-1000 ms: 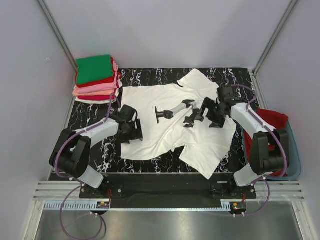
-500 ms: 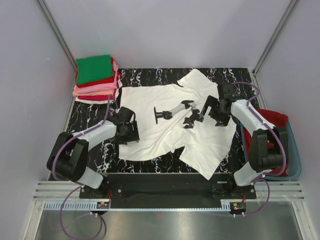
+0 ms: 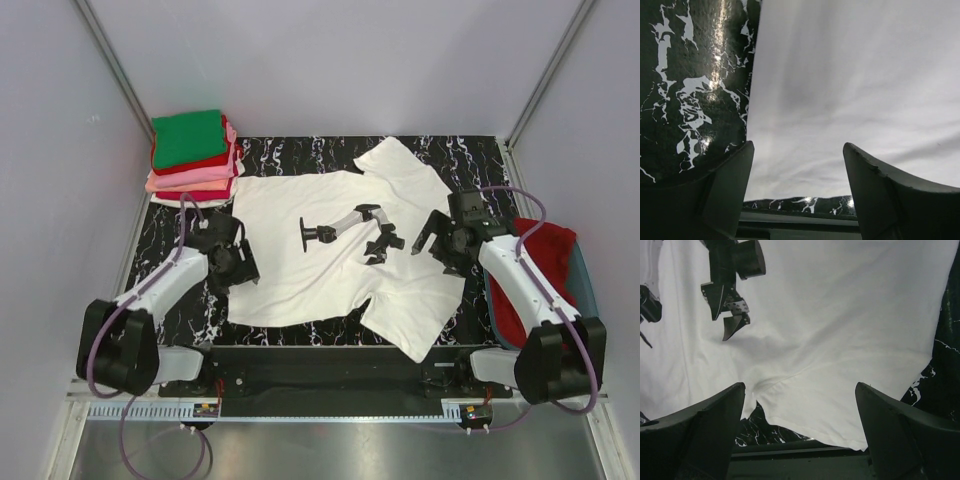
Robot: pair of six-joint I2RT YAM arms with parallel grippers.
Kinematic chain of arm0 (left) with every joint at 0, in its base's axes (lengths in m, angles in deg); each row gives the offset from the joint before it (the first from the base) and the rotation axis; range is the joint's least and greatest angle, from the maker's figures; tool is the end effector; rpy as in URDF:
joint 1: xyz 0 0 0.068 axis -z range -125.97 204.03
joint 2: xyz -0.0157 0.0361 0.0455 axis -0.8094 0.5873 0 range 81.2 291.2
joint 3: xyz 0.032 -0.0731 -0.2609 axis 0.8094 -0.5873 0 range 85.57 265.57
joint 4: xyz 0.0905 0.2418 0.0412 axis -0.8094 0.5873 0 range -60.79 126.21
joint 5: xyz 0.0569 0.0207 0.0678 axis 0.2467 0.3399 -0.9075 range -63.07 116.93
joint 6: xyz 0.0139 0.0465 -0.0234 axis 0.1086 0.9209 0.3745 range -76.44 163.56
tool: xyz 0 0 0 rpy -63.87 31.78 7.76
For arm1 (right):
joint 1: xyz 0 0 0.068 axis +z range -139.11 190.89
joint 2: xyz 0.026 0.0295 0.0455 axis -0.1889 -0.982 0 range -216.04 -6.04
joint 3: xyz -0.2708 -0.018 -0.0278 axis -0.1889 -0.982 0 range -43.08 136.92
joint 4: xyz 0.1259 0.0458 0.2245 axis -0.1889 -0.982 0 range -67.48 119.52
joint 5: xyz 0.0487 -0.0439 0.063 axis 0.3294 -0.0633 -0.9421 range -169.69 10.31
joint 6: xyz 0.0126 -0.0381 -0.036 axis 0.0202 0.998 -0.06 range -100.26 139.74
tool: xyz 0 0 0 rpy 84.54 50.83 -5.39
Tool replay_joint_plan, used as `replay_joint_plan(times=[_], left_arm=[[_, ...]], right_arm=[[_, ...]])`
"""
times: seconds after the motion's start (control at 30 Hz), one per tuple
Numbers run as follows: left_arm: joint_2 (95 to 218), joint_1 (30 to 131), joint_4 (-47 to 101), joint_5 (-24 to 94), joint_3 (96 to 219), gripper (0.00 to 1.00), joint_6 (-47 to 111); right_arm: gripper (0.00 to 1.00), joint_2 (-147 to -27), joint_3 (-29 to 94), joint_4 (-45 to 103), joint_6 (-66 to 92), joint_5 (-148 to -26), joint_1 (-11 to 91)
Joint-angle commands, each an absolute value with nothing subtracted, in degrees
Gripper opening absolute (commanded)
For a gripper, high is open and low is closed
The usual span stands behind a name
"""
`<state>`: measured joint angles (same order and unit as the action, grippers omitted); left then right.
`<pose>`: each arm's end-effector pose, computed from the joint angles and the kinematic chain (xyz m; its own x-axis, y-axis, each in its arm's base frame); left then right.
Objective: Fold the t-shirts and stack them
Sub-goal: Fold the tshirt
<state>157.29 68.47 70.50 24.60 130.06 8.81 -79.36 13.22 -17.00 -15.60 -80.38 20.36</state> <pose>0.2220 -0.0558 0.1878 -0.8959 -0.3574 -0.2638 -0.3324 0.9333 -0.1356 0.2415 0.0406 0.2539 -0.8186 0.4498 -0.3572 0.3722 0.8890 0.2667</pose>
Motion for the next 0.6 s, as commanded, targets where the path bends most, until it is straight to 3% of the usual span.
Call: replay_joint_plan(times=[0.0,0.3,0.57], left_arm=[[147.2,72.0,78.3,22.6,134.9,0.79,5.0],[129.2,75.8,84.0,22.6,122.1,0.77,-9.0],[128.3,76.6,78.5,19.2,115.8,0.73,-16.0]], right_arm=[[0.98,-73.5,11.6,-18.8,-18.8,-81.4,23.4],[0.98,-69.6,8.2,-18.8,-22.9,-83.7,30.9],[0.98,-66.6,5.9,-20.1,-22.9,-84.6,31.6]])
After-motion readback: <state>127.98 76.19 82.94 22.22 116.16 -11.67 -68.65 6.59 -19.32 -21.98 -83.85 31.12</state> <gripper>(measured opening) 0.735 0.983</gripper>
